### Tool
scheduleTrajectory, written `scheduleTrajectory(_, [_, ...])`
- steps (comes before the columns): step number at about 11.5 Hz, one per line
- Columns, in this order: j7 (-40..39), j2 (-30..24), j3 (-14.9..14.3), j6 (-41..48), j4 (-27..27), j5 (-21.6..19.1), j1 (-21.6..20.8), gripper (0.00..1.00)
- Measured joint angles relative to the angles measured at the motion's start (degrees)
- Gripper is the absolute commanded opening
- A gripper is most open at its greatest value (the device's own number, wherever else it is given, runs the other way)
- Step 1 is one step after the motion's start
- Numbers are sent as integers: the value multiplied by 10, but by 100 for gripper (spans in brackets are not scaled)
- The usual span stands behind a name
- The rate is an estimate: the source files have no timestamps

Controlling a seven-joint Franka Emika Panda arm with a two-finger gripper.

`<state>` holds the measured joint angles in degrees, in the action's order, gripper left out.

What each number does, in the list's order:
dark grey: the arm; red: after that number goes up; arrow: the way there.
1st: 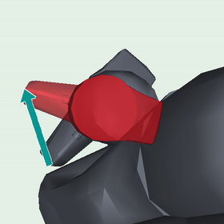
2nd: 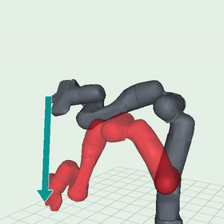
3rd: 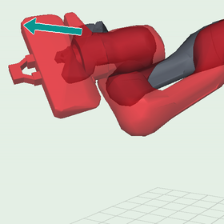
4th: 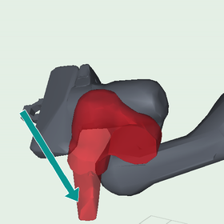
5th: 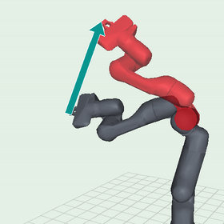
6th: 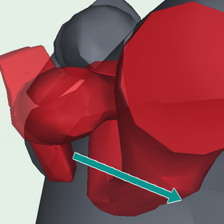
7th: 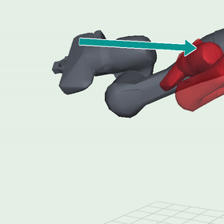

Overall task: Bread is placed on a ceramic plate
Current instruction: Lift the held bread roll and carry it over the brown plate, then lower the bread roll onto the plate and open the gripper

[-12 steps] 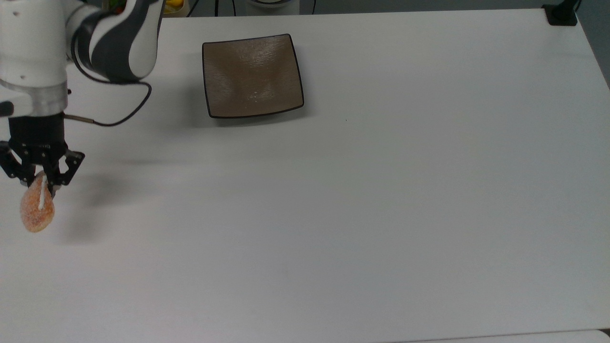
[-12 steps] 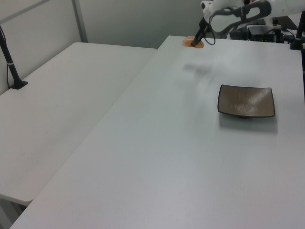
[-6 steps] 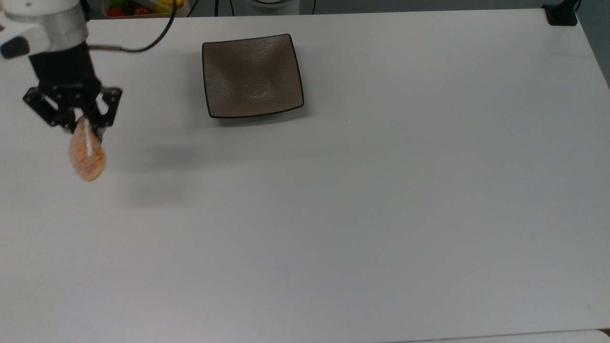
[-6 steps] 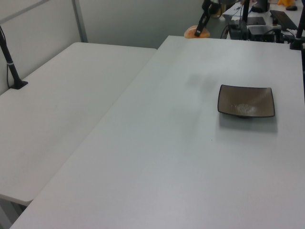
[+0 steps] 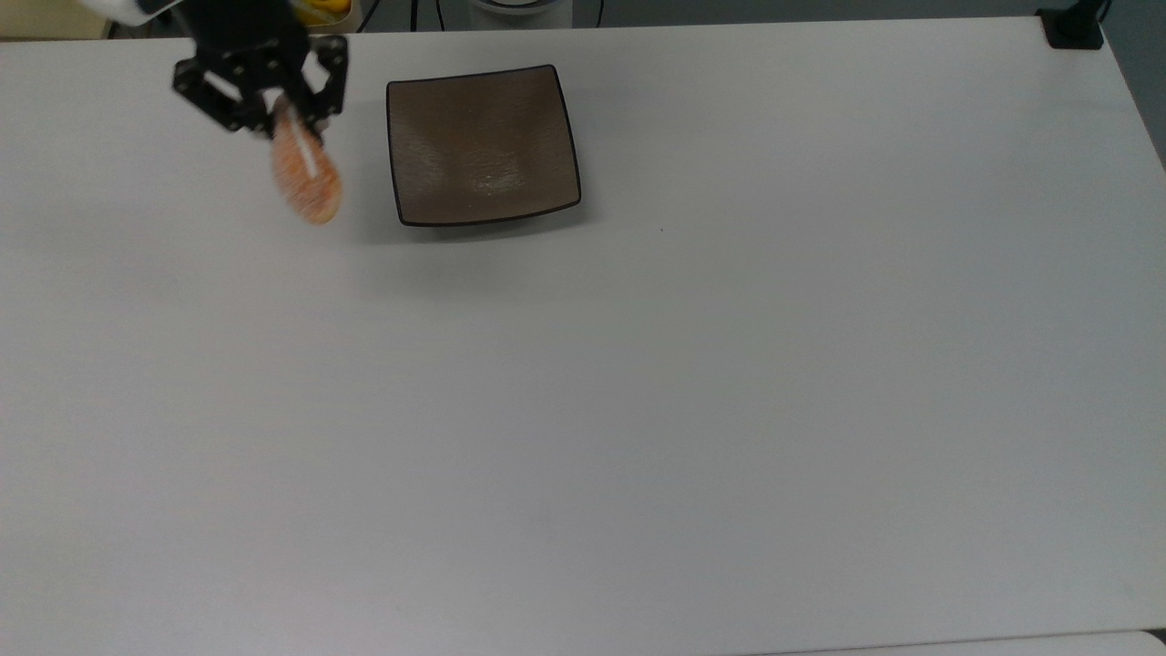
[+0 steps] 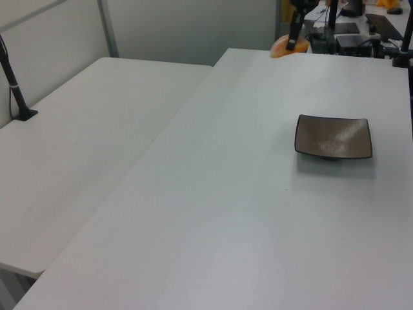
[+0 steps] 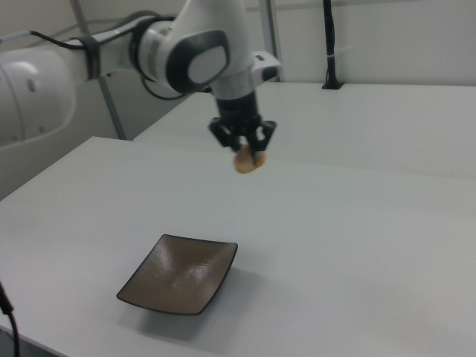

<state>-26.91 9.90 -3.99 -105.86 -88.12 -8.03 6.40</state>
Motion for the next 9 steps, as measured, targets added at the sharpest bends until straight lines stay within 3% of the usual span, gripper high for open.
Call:
scheduleTrajectory(3, [6,-55,1,86,-48,-5,-26,30])
scheduleTrajectory(9, [38,-124,14,94,-196,-10,-56,32])
